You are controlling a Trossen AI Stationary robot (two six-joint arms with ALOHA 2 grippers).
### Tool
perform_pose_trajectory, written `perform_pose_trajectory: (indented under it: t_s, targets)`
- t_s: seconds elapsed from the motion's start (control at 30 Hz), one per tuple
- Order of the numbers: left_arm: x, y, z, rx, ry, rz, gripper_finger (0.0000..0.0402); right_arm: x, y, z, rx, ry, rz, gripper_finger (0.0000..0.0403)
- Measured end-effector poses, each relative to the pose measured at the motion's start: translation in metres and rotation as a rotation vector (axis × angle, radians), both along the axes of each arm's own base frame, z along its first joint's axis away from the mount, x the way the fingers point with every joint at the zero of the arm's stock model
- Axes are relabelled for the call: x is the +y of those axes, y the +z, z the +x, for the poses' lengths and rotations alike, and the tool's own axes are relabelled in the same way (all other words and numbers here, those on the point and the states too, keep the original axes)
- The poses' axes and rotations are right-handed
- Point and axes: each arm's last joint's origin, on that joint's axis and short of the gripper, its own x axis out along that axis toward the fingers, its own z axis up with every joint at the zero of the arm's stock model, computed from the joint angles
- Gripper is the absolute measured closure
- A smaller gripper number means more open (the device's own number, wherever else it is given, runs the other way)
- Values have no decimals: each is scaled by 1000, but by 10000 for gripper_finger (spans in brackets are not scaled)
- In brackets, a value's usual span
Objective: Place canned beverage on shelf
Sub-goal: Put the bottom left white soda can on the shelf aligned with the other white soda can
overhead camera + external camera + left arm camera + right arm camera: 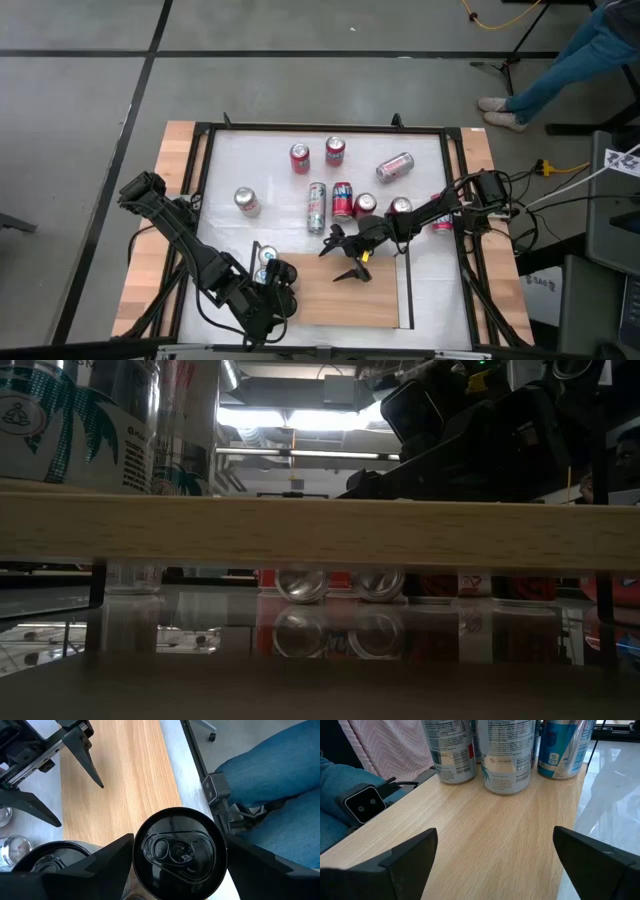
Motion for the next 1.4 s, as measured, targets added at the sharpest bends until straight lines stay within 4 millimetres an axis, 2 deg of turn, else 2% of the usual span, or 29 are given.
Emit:
perform_pose_trajectory:
  t_s: [1.4]
  targets:
    - [2, 2, 4, -37, 28, 5, 111, 0, 0, 0, 0, 0, 0, 17]
